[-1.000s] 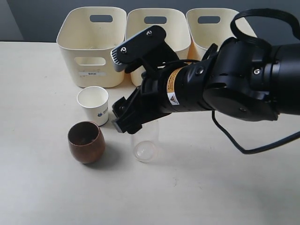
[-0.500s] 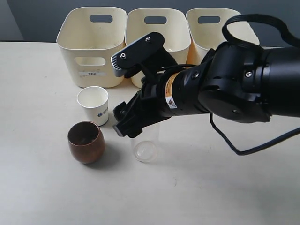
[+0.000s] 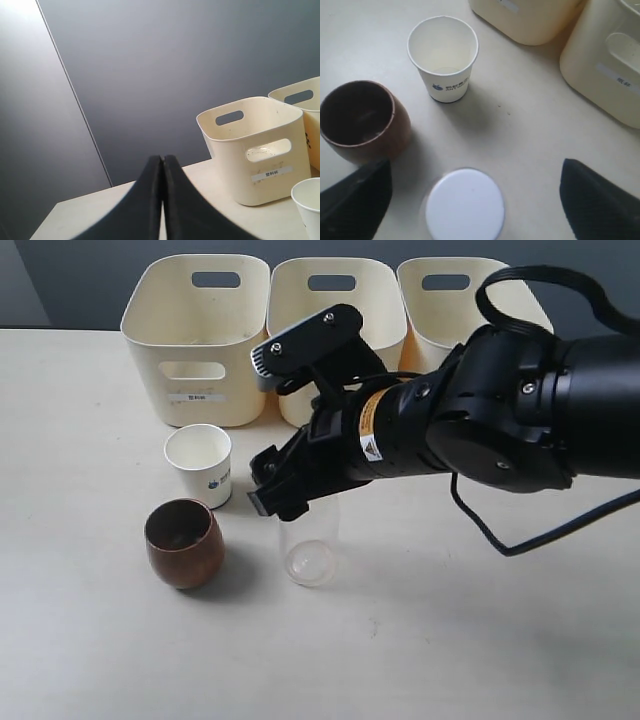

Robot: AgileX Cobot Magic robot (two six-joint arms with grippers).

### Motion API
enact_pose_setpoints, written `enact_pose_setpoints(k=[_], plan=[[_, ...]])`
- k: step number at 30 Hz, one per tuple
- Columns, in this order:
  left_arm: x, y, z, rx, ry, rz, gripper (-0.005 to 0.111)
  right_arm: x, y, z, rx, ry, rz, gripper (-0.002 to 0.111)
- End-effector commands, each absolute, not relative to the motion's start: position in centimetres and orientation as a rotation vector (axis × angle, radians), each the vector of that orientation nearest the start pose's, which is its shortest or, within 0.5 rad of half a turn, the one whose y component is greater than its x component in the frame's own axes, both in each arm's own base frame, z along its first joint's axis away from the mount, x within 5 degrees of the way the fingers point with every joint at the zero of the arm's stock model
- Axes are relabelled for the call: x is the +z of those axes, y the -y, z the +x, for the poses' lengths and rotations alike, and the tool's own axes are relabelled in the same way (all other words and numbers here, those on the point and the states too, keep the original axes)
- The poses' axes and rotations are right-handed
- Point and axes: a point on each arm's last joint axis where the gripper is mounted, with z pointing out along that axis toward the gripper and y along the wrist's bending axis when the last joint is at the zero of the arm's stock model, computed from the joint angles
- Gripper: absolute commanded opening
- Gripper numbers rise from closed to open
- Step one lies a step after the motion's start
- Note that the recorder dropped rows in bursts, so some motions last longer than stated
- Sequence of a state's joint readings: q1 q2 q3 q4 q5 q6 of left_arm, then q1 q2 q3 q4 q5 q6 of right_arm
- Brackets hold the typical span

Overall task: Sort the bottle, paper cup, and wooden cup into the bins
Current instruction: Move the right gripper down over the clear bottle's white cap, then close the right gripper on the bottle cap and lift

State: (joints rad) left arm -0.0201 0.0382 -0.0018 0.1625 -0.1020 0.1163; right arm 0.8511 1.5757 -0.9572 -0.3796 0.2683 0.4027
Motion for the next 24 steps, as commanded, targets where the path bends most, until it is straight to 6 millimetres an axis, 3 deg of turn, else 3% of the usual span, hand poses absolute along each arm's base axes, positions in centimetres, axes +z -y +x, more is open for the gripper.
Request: enact_pose_setpoints(k=[1, 12, 20, 24], plan=[[22.1, 0.3, 5.8, 0.198, -1.399, 0.224, 0.000, 22.2, -24.6, 22.8, 0.298, -2.229, -0.907, 0.085], [22.1, 0.3, 5.8, 0.198, -1.399, 0.224, 0.000, 21.8, -24.6, 22.9, 0.290, -2.248, -0.908, 0.083], [22.1, 0.3, 5.8, 0.198, -1.399, 0.224, 0.000, 21.7, -24.4, 22.8, 0.269, -2.276, -0.906, 0.058], [22.1, 0.3, 5.8, 0.198, -1.399, 0.224, 0.000, 21.4, -24.1, 22.7, 0.230, -2.315, -0.911, 0.034]])
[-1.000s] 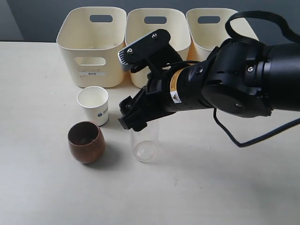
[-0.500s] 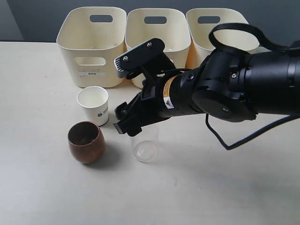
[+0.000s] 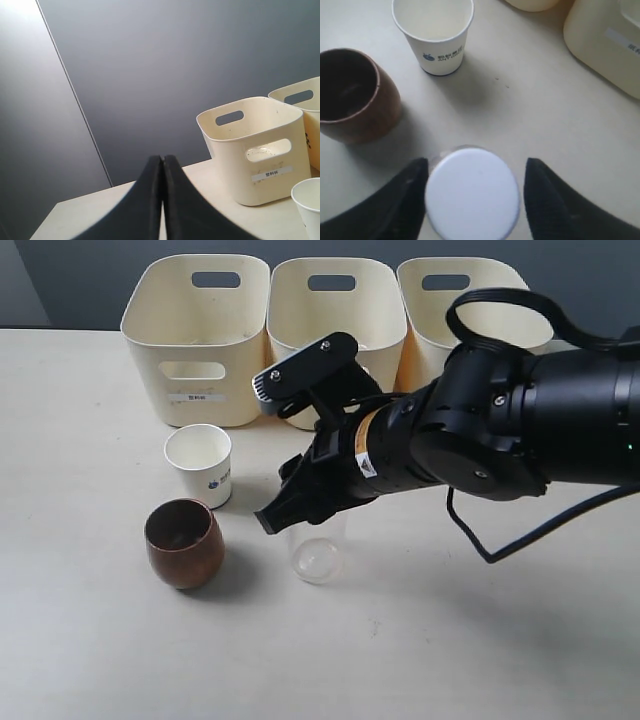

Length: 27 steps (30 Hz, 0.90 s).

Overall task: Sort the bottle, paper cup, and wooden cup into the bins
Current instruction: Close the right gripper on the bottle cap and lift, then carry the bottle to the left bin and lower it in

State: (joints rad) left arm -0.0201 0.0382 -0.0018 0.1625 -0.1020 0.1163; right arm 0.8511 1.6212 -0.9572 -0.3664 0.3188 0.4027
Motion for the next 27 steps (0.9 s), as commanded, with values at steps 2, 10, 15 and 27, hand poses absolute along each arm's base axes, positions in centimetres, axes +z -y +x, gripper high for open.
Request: enact_pose_setpoints(k=[2, 10, 15, 27], plan=[[22.1, 0.3, 5.8, 0.198, -1.399, 0.224, 0.000, 21.4, -24.1, 22.7, 0.226, -2.313, -0.917, 0.019], [22.1, 0.3, 5.8, 0.198, -1.399, 0.224, 0.000, 21.7, -24.3, 22.9, 0.221, -2.247, -0.961, 0.000], [22.1, 0.3, 5.8, 0.198, -1.399, 0.224, 0.000, 22.8, -24.7, 23.0, 0.281, -2.144, -0.968, 0.000], [22.1, 0.3, 5.8, 0.198, -1.399, 0.224, 0.000, 30.7, -24.4, 21.3, 0.483, -1.713, -0.934, -0.001]])
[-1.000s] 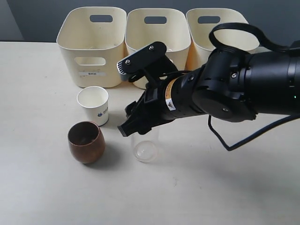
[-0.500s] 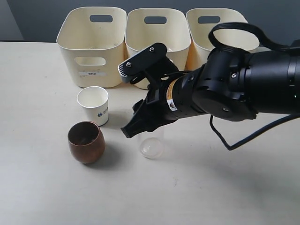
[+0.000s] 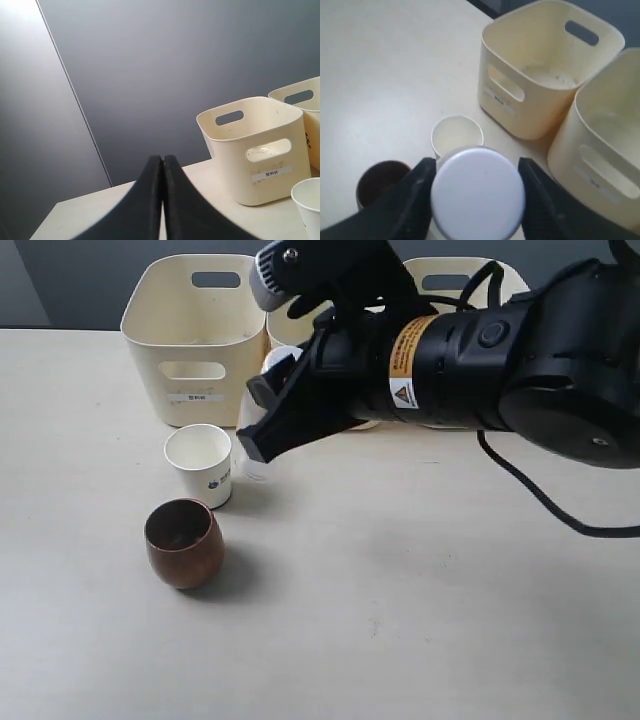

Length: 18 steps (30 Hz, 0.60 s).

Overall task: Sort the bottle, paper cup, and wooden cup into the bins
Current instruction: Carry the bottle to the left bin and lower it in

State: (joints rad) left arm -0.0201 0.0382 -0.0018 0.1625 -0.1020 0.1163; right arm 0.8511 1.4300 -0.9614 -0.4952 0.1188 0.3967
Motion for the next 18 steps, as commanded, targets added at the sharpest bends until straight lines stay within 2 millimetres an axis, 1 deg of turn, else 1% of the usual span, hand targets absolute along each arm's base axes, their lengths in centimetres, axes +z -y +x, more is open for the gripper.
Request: enact_pose_setpoints(k=[1, 5, 8, 10, 16, 18], plan=[[22.1, 0.3, 5.8, 0.198, -1.399, 0.224, 0.000, 31.9, -24.8, 21.4, 0.517, -1.656, -0.918, -0.001], [22.1, 0.3, 5.8, 0.198, -1.399, 0.224, 0.000, 34.7, -25.1, 22.2, 0.524, -1.577, -0.876, -0.001], [22.1, 0.3, 5.8, 0.198, -1.399, 0.224, 0.000, 36.4, -25.9, 22.9, 0.532, -1.526, -0.857, -0.001], [22.1, 0.3, 5.8, 0.198, -1.399, 0.224, 0.000, 36.6, -26.8, 23.7, 0.536, -1.504, -0.859, -0.001], [22.1, 0.3, 5.8, 0.198, -1.399, 0.224, 0.000, 35.7, -30.3, 26.7, 0.504, -1.464, -0.904, -0.001], [22.1, 0.3, 5.8, 0.198, -1.399, 0.224, 0.000, 36.0, -31.1, 27.9, 0.491, -1.446, -0.895, -0.001]])
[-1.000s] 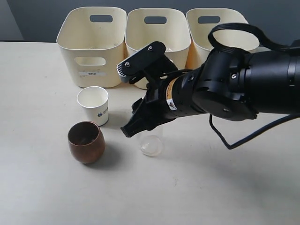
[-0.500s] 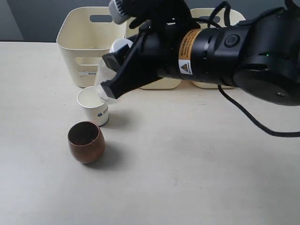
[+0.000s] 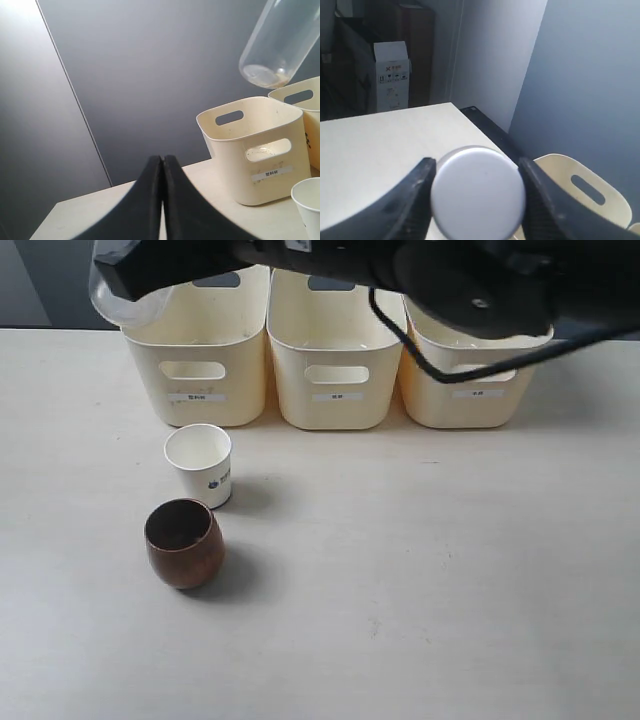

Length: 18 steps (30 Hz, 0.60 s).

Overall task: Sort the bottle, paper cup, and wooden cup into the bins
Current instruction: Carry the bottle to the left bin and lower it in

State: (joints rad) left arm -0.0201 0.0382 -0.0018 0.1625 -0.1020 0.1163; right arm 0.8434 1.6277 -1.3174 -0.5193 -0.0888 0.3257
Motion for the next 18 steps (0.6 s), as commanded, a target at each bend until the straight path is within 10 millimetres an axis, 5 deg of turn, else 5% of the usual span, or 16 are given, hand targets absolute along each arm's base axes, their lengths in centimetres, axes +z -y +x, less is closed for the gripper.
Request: enact_pose_setpoints(k=[1, 7, 18], plan=[[22.1, 0.3, 5.8, 0.198, -1.399, 0.224, 0.000, 35.9, -31.4, 28.7, 0.487, -1.454, -0.880, -0.001], [22.1, 0.3, 5.8, 0.198, -1.399, 0.224, 0.000, 34.1, -30.9, 33.5, 0.449, -1.525, -0.788, -0.001], [22.1, 0.3, 5.8, 0.198, -1.399, 0.224, 0.000, 30.1, -30.7, 38.0, 0.401, -1.519, -0.756, -0.001]])
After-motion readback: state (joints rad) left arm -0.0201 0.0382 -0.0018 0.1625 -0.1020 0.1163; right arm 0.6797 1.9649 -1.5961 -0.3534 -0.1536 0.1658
